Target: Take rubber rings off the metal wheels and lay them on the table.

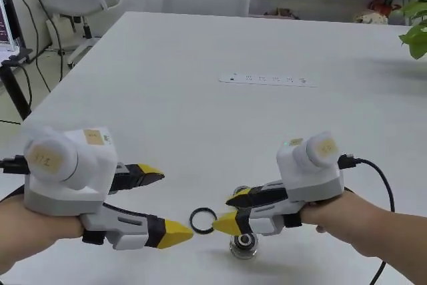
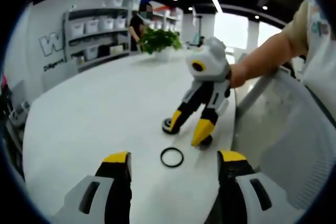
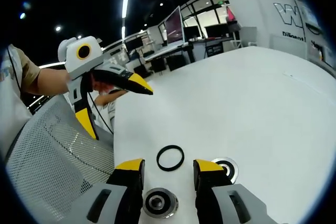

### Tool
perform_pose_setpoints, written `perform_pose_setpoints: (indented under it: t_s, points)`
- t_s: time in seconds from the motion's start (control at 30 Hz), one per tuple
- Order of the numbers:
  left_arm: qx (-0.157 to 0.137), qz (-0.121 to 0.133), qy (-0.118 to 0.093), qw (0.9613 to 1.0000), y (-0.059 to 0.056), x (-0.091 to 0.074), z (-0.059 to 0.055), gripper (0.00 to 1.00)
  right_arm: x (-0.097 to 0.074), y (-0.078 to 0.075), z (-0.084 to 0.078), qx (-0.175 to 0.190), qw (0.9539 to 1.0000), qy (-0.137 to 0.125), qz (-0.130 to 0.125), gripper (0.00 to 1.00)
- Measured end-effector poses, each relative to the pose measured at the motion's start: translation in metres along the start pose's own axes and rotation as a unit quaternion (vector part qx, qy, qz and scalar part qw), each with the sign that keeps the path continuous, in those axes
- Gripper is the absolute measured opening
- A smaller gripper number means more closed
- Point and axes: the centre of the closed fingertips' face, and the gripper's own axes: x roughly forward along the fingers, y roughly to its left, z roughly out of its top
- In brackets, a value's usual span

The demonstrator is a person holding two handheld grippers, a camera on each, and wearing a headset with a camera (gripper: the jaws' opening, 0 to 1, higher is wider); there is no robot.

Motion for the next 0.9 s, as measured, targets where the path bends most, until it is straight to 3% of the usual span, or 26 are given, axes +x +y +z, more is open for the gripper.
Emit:
perform_pose_setpoints:
  t_s: [0.47, 0.9]
  points:
    - [0.007, 0.001, 0.0, 1.0, 0.013, 0.013, 0.014, 0.67, -0.034, -0.026, 0.013, 0.005, 0.9986, -0.033, -0.04, 0.39]
    - [0.016, -0.009, 0.007, 0.9998, 0.02, 0.031, 0.025, 0.66, -0.053, -0.043, 0.006, 0.007, 0.997, -0.037, -0.067, 0.41]
